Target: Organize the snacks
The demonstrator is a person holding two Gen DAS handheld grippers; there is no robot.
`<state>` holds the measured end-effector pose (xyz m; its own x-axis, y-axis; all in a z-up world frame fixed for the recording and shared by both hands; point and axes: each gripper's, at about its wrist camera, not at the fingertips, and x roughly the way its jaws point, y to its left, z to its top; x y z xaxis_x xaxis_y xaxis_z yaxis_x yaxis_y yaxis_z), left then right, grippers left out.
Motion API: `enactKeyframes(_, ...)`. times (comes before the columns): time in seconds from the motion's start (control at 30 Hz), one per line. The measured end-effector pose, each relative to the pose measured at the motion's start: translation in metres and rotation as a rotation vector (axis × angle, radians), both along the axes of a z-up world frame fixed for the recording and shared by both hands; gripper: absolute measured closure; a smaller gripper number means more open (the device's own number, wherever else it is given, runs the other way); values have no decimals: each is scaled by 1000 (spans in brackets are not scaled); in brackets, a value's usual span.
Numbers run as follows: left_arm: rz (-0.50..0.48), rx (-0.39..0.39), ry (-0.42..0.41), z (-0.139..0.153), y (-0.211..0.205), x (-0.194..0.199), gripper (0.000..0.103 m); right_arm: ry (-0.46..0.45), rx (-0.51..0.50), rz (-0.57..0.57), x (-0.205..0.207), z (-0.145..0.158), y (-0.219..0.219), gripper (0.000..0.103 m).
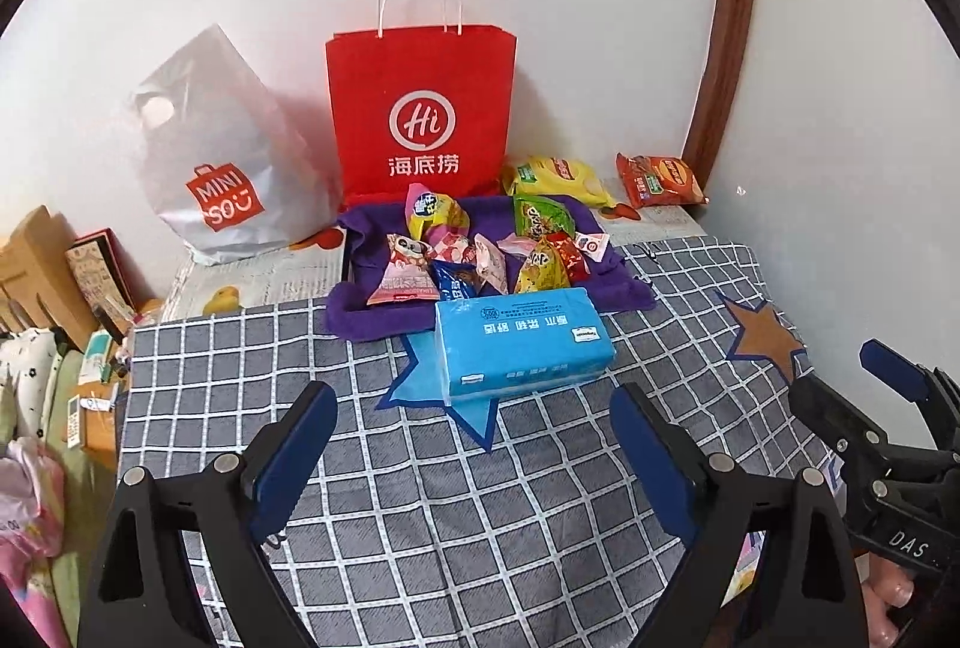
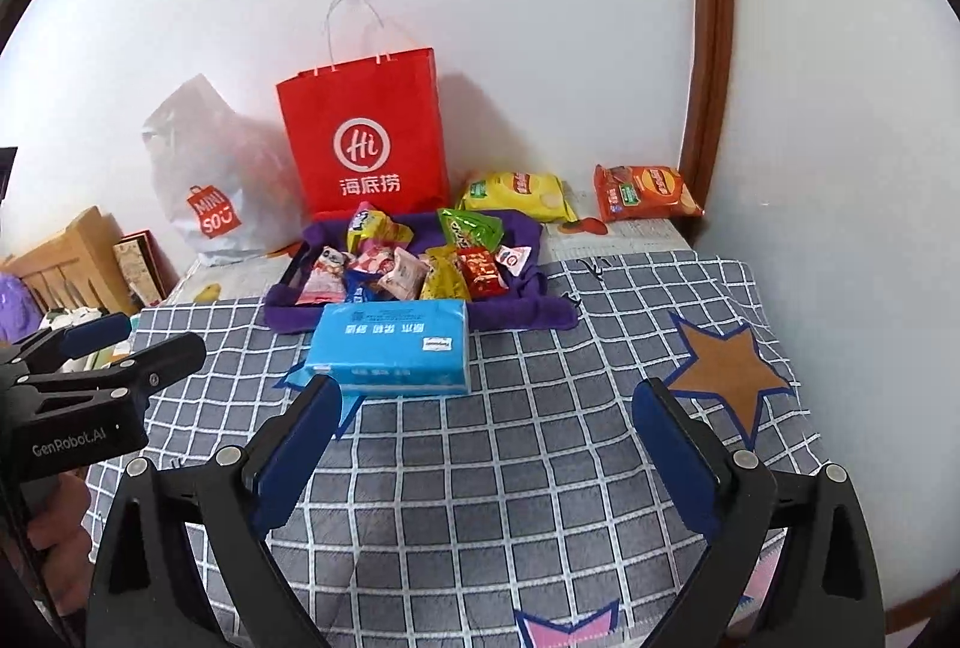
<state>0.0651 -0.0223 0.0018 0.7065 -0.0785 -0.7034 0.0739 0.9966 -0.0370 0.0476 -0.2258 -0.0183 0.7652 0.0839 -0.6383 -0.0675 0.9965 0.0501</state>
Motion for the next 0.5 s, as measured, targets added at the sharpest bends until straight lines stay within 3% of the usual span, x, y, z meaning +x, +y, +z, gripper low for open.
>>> enactKeyframes(0.23, 1, 17, -34, 11, -2, -9, 11, -11, 2, 16, -6, 4, 4, 6)
enactKeyframes(0.5, -11, 14, -7, 2, -5, -9, 11, -9, -3, 22, -6, 2, 10, 6)
